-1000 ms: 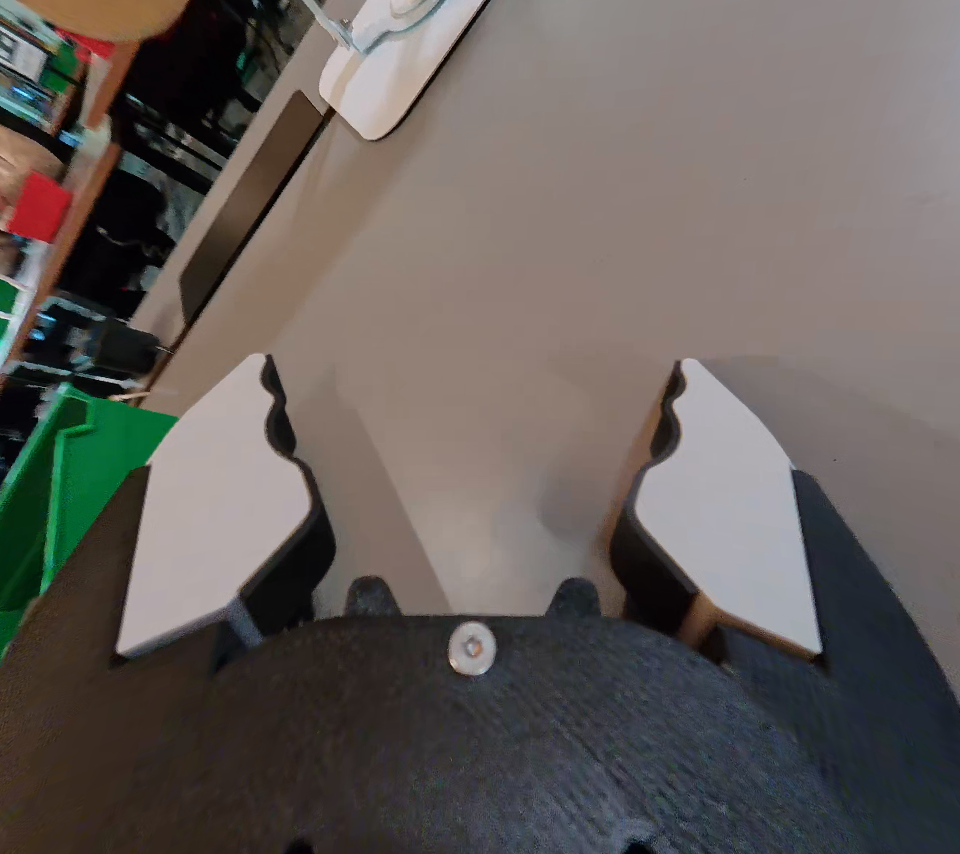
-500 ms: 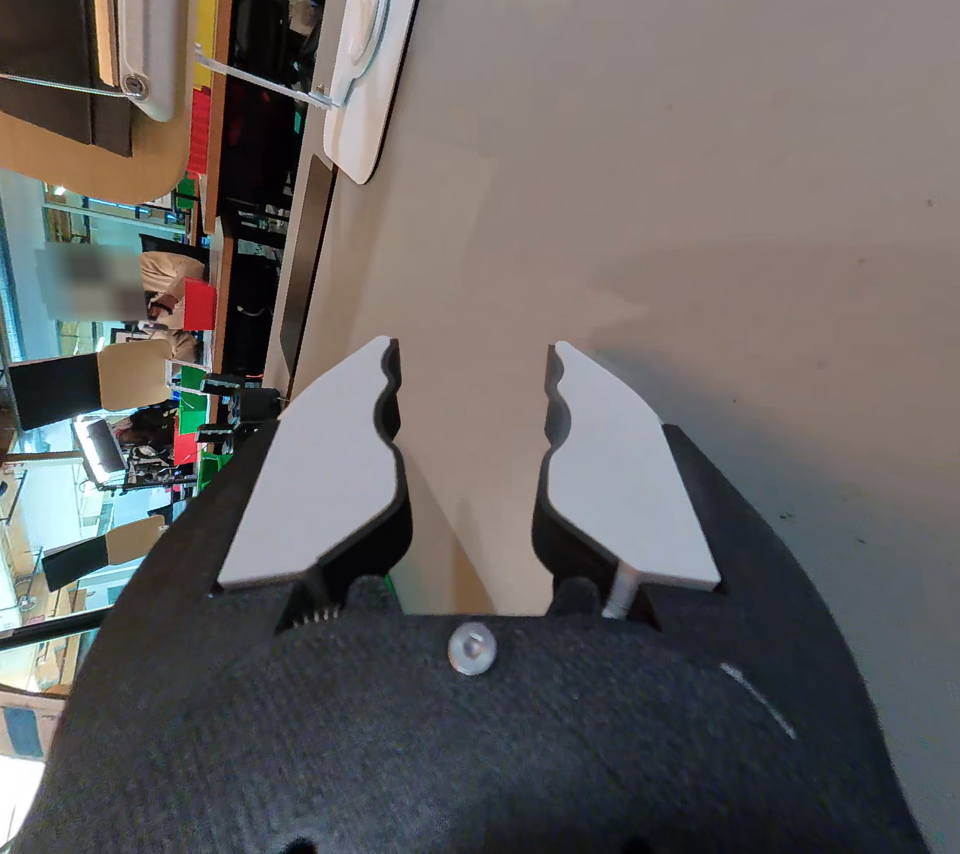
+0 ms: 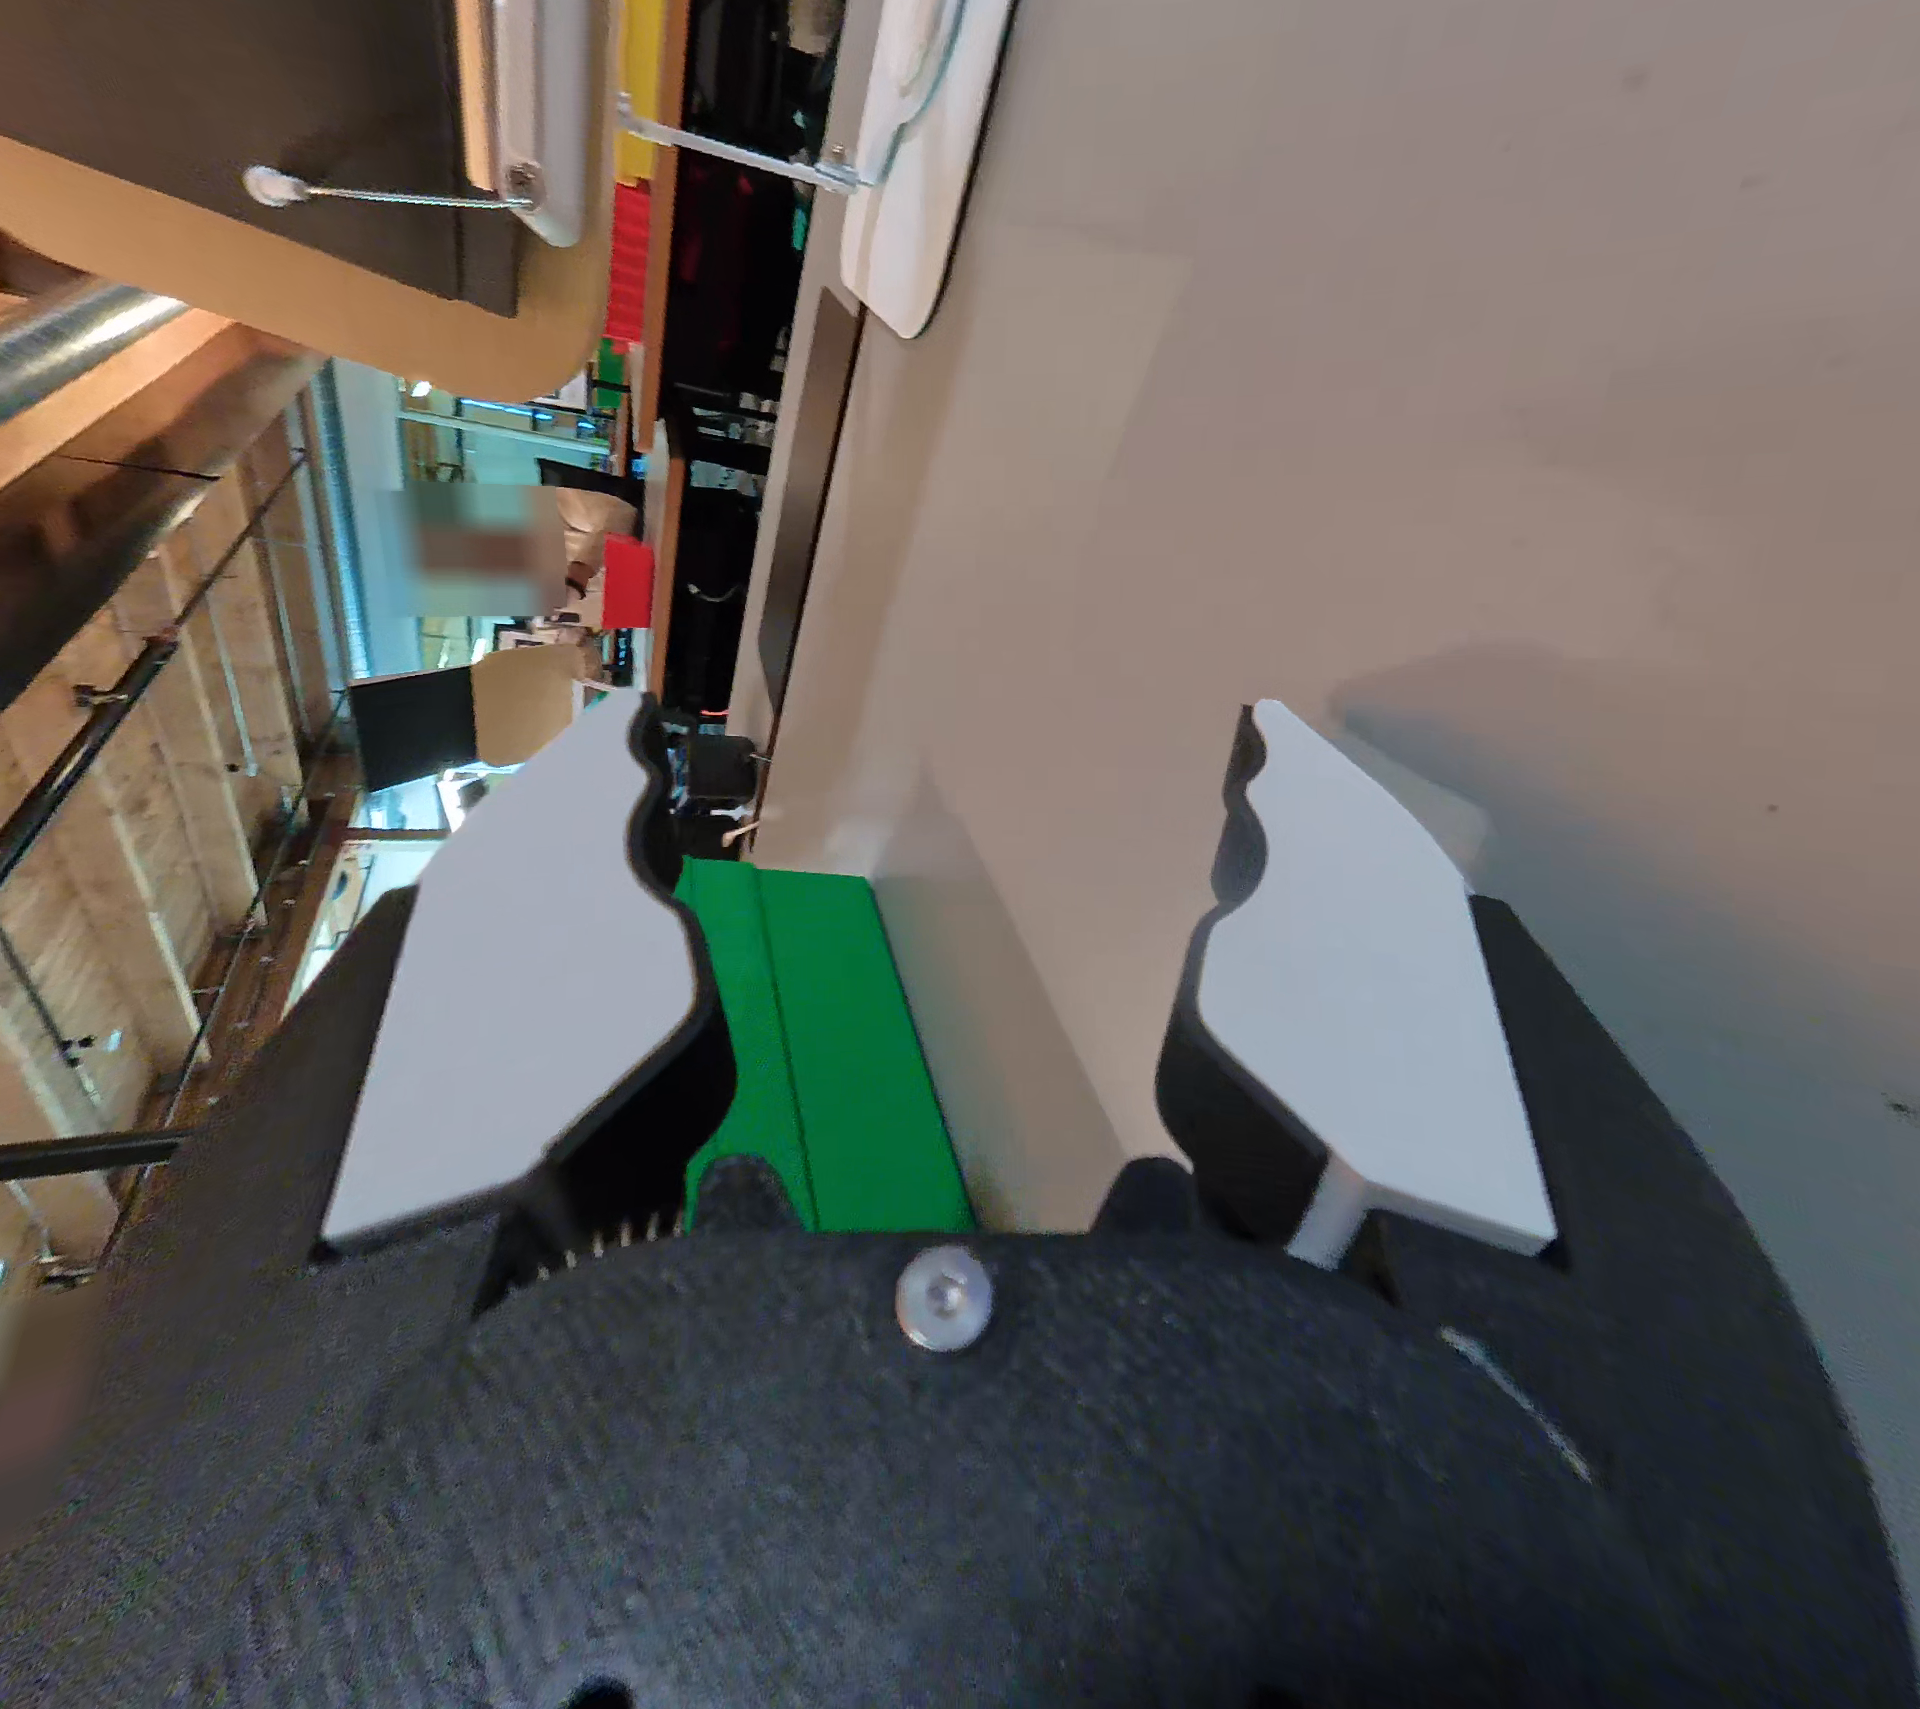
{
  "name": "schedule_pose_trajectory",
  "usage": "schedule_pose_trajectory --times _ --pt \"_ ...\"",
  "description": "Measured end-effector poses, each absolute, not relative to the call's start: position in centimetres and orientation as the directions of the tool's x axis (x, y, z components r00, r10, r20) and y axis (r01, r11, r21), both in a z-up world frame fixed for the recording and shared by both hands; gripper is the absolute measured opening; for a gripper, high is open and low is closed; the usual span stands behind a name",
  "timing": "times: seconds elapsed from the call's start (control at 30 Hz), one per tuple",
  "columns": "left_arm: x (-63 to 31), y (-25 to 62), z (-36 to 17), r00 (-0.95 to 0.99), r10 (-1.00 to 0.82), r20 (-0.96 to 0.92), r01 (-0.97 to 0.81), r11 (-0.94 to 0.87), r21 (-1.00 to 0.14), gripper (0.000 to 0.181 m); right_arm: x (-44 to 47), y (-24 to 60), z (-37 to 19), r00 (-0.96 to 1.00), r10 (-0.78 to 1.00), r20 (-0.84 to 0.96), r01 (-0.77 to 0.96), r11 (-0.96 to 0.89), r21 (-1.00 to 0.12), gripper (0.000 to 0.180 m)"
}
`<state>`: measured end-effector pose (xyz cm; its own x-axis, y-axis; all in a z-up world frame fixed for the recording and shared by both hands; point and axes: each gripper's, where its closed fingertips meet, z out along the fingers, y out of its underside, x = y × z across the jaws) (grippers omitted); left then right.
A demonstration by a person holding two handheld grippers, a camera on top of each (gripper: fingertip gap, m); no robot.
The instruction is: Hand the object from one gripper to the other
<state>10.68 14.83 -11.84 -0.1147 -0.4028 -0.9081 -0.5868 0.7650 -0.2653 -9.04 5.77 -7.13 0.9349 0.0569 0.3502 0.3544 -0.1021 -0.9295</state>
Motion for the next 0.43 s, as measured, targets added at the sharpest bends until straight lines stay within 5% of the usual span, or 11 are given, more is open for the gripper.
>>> schedule_pose_trajectory --times 0.2,0.43 --pt "10.7 15.0 -10.5 -0.071 -0.371 -0.926 -0.619 0.744 -0.251 0.117 -8.3 5.5 -6.5 0.955 0.017 0.296 0.297 -0.092 -0.951 0.094" --pt "10.7 14.0 -12.3 -0.127 -0.467 -0.875 -0.583 0.749 -0.315 0.105 -9.0 5.5 -6.2 0.950 0.054 0.306 0.309 -0.062 -0.949 0.105"
